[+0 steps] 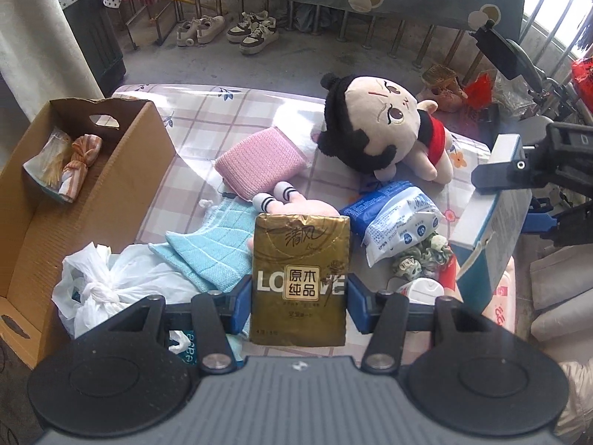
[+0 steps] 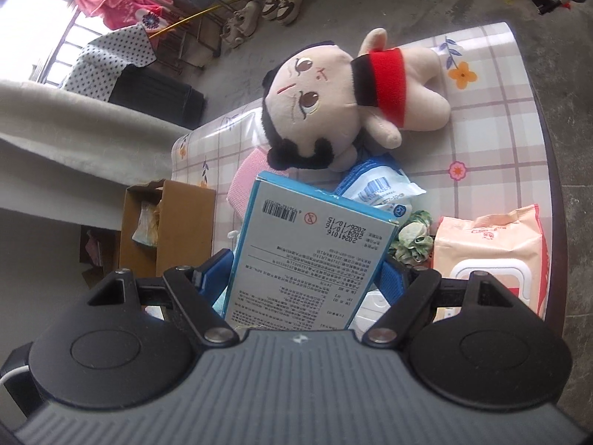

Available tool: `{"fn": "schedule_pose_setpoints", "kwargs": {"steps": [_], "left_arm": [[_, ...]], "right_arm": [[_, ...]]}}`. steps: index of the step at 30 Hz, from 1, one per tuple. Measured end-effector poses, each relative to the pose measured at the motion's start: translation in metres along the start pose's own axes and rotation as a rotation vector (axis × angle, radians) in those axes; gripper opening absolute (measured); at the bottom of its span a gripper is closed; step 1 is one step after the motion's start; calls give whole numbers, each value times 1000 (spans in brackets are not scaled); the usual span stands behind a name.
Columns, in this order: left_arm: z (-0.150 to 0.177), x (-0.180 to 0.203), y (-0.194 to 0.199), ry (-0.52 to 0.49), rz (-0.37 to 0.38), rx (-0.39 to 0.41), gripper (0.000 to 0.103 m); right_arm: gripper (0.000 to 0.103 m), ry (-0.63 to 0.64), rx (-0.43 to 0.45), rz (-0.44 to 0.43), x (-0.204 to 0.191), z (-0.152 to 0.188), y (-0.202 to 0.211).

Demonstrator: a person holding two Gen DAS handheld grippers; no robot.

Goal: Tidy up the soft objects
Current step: 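Carry the tissue pack with left tool while right tool carries the blue box toward the box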

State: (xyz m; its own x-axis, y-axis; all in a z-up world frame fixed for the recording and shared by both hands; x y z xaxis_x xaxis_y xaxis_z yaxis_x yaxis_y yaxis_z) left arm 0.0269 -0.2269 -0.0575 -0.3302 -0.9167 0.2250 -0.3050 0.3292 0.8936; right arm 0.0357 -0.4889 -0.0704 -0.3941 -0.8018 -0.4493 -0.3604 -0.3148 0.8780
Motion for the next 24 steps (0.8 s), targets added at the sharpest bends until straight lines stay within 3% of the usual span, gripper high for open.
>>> {"fn": "schedule_pose_setpoints", "kwargs": {"steps": [6,11,24], "left_arm": [[-12,-17,14,19,-34,30,52],[-20,-41,27,33,-108,64,53],[-56,-127,111,157,-244,205,53]], "right_arm": [[79,131,0,-27,-33,3,-1],[79,192,-22,-101,-73,5,-6],[79,277,-10,-326,-219,-1,-14]]}}
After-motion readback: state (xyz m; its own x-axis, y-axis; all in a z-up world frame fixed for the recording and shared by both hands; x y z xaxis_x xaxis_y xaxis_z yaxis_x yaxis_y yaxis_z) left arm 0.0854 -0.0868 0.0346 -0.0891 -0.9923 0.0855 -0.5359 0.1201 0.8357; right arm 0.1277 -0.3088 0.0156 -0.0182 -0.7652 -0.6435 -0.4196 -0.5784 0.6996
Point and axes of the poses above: each gripper's, at about its wrist camera, not at the fingertips, and y roughly against the way its jaws point, x to its right, z to its underside, the point moved 4 cm from there along -y, roughly the way its jaws point, and after that the axes turned 11 degrees about z, right-handed, at the moved point
